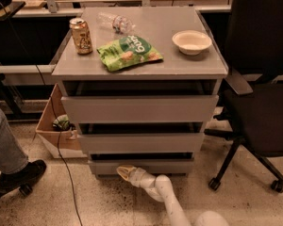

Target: Close bottom drawer

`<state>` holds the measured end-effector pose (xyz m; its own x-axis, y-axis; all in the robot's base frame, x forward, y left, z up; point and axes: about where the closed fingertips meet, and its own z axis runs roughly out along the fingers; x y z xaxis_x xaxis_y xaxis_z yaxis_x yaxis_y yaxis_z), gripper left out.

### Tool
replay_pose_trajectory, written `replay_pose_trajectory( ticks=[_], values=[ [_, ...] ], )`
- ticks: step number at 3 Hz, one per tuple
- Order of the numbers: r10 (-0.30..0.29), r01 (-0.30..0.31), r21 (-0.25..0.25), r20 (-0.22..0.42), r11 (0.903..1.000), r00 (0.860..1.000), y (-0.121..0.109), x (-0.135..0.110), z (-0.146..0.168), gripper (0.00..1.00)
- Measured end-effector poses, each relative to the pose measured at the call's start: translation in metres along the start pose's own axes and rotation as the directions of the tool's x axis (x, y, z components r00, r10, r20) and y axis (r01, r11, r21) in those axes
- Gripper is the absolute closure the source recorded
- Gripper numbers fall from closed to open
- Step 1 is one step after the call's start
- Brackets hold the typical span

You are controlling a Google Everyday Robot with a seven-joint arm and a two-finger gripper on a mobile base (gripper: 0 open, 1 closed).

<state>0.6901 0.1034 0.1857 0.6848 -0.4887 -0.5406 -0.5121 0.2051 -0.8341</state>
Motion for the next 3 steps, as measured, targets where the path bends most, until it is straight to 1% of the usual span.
replay_pose_trajectory(
  ticks=[1,2,3],
  values=[
    [-0.098,0.068,-0.196,-0.149,0.9783,0.984,-0.019,0.05,-0.083,1.0],
    [-0.237,0.145,-0.359,-0.225,0.922,0.945,-0.034,0.067,-0.143,1.0],
    [-0.376,0.212,-0.53,-0.223,0.8211,0.899,-0.048,0.065,-0.191,1.0]
  ],
)
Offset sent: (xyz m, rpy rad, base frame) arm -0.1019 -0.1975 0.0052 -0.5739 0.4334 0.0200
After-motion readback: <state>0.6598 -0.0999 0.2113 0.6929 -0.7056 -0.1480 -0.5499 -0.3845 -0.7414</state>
